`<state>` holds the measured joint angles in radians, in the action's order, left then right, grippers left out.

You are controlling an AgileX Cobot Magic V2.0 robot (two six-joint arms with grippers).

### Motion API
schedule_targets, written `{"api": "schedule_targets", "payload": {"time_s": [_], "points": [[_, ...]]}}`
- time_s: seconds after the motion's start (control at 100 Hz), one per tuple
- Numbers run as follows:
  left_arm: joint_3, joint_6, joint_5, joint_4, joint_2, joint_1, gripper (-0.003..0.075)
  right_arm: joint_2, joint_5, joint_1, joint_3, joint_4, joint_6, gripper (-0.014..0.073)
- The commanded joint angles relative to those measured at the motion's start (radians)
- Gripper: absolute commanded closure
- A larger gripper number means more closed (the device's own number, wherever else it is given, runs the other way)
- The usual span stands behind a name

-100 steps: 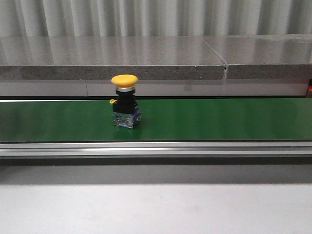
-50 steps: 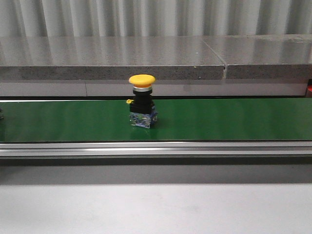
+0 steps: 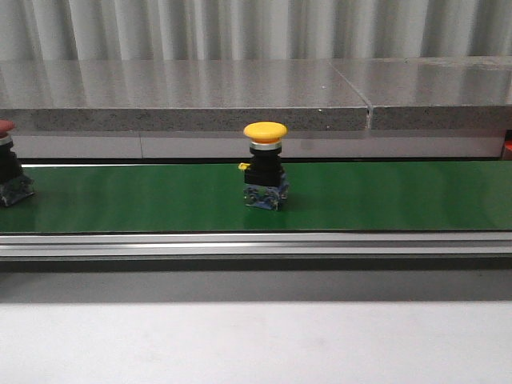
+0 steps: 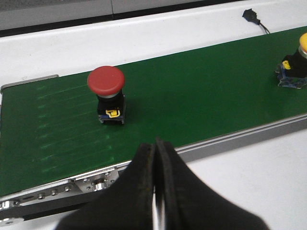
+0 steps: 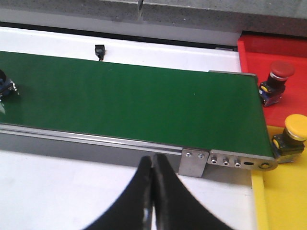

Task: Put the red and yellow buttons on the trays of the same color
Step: 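Place the red button on the belt behind the yellow one, then move the right gripper over the yellow button arriving at belt end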

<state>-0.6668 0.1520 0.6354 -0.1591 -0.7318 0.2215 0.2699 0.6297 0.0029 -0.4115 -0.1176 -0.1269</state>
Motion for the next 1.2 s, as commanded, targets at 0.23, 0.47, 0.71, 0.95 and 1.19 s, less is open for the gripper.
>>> {"api": "schedule_targets", "payload": {"time_s": [0.23,0.47,0.71,0.95,1.19], "points": [[0.064,-0.002,-0.082,-0.021,0.161,0.005,0.0741,0.008,-0.054,-0.001,-0.024,-0.008,-0.01,0.0662],[0.064,-0.002,-0.071,-0.021,0.163,0.005,0.0741,0.037,-0.007,-0.001,-0.061,-0.008,-0.01,0.0662],[0.064,-0.002,-0.071,-0.021,0.163,0.005,0.0741,0.136,-0.007,0.015,-0.154,-0.008,-0.01,0.0647],[0.064,-0.002,-0.071,-0.021,0.163,0.005,0.0741,0.301,0.017,0.079,-0.268,-0.008,-0.039,0.0407],[0.064,-0.002,-0.071,-0.021,0.163,0.005,0.0741,0.514,0.041,0.162,-0.39,-0.029,-0.06,0.0022]]}}
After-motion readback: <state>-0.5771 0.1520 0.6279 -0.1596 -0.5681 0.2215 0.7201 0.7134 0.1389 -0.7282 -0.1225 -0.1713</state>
